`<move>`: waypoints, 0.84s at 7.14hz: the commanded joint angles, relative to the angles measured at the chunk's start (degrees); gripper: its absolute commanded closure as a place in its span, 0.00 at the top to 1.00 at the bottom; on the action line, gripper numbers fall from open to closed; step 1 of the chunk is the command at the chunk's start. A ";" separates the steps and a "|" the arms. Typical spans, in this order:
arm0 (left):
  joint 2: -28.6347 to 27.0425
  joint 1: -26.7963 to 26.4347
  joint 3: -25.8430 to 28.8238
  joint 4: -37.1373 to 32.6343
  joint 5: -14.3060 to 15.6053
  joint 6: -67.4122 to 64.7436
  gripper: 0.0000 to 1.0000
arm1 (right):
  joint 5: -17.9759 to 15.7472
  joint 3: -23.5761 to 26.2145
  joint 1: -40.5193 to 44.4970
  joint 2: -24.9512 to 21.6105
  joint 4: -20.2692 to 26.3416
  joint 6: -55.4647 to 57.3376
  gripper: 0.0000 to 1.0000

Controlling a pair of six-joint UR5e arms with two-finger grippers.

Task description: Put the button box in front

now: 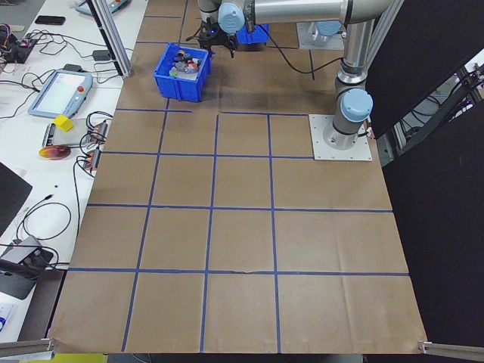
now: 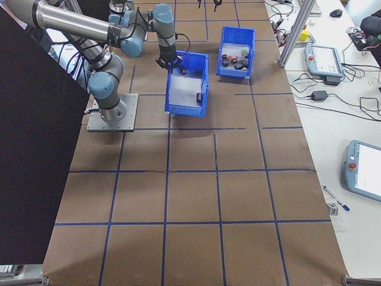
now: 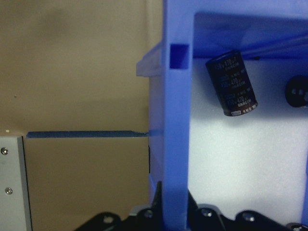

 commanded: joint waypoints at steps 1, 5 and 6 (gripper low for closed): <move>4.73 2.56 -0.17 -0.09 0.16 30.95 0.99 | -0.04 -0.05 8.75 1.11 -2.47 9.22 0.08; 7.38 3.53 0.79 0.87 2.18 83.57 0.99 | -1.10 -0.41 21.58 8.75 -12.22 22.68 0.08; 7.30 3.71 0.62 0.96 2.36 85.57 0.99 | -1.97 -0.41 23.79 10.59 -14.33 25.05 0.08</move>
